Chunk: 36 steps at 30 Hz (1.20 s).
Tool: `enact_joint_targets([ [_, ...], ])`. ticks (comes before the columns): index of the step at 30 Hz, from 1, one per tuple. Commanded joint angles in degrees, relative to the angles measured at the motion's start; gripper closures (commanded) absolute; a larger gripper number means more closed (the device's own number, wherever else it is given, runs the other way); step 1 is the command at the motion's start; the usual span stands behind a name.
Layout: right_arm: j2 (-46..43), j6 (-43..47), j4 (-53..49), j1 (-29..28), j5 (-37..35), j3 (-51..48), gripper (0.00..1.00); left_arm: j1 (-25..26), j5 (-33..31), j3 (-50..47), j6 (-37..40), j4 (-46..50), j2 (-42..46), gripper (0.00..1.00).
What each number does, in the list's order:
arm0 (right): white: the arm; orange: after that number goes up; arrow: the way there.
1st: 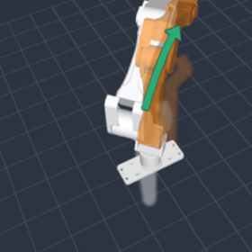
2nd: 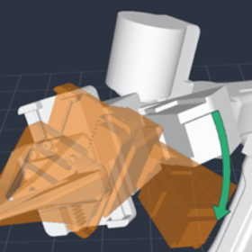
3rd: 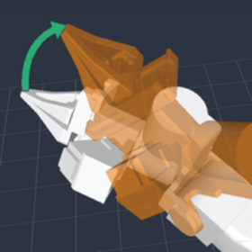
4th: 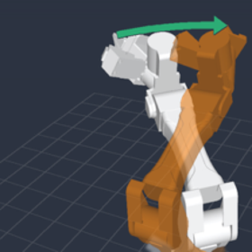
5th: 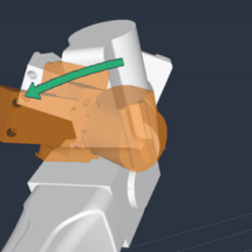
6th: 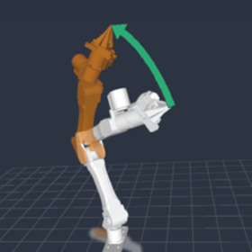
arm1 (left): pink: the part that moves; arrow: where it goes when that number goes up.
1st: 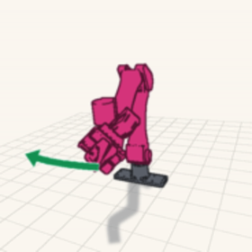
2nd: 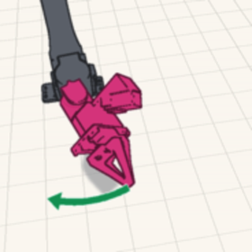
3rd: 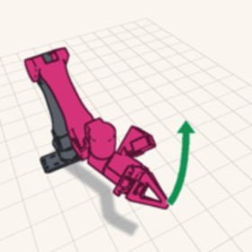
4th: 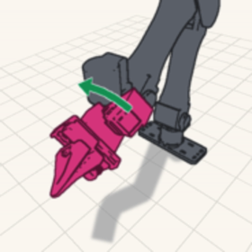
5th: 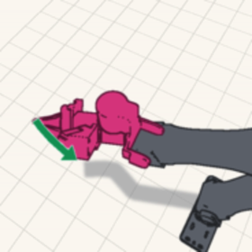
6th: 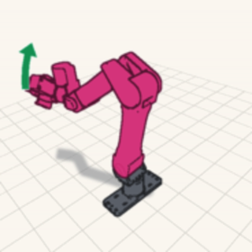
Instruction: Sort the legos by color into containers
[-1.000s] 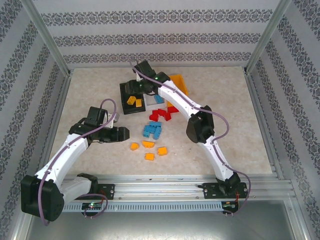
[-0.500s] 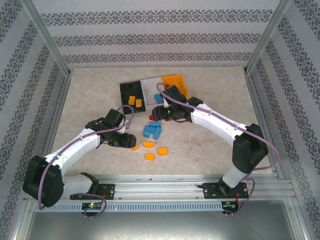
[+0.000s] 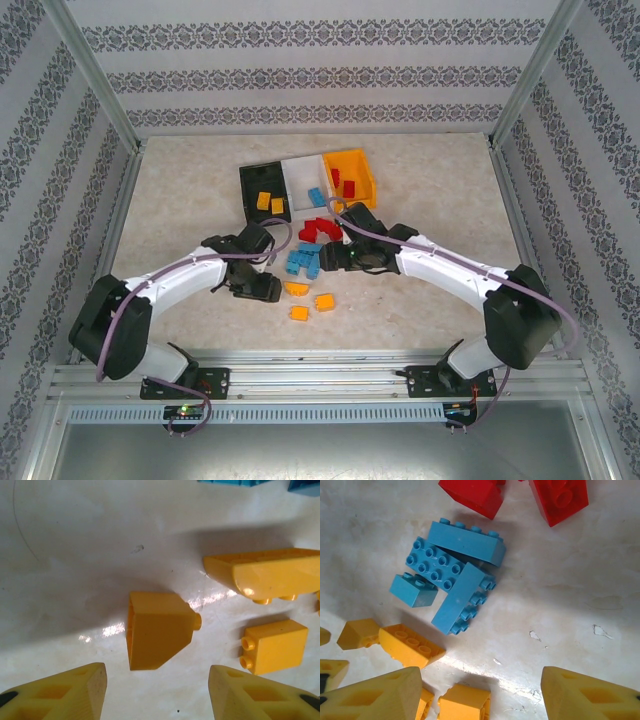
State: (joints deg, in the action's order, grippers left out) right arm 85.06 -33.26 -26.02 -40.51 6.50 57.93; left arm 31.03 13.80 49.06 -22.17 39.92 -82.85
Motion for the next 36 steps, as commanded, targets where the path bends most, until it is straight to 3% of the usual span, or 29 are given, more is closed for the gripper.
enact_joint_targets([
  [1,-1.14,-0.63,1.28,-0.02,-0.45,-1.23,0.35,0.97,-1.82,2.17,-0.75,0.00,-1.61,0.44],
  [20,-0.33,-0.41,1.87,0.13,-0.19,-1.42,0.35,1.06,-2.69,3.46,1.21,-2.16,-8.42,0.41],
  [27,-0.26,-1.33,2.49,-0.27,0.31,-1.76,0.35,1.10,-3.62,4.28,1.35,-0.82,-11.25,0.57],
  [32,-2.31,-0.94,1.68,0.32,-0.86,-2.81,0.35,1.10,-2.60,3.41,-0.11,-0.13,-8.45,0.71],
  [36,-2.79,-0.91,1.84,0.59,-0.89,-3.43,0.35,1.10,-2.29,4.67,-1.24,1.94,-3.92,0.71],
])
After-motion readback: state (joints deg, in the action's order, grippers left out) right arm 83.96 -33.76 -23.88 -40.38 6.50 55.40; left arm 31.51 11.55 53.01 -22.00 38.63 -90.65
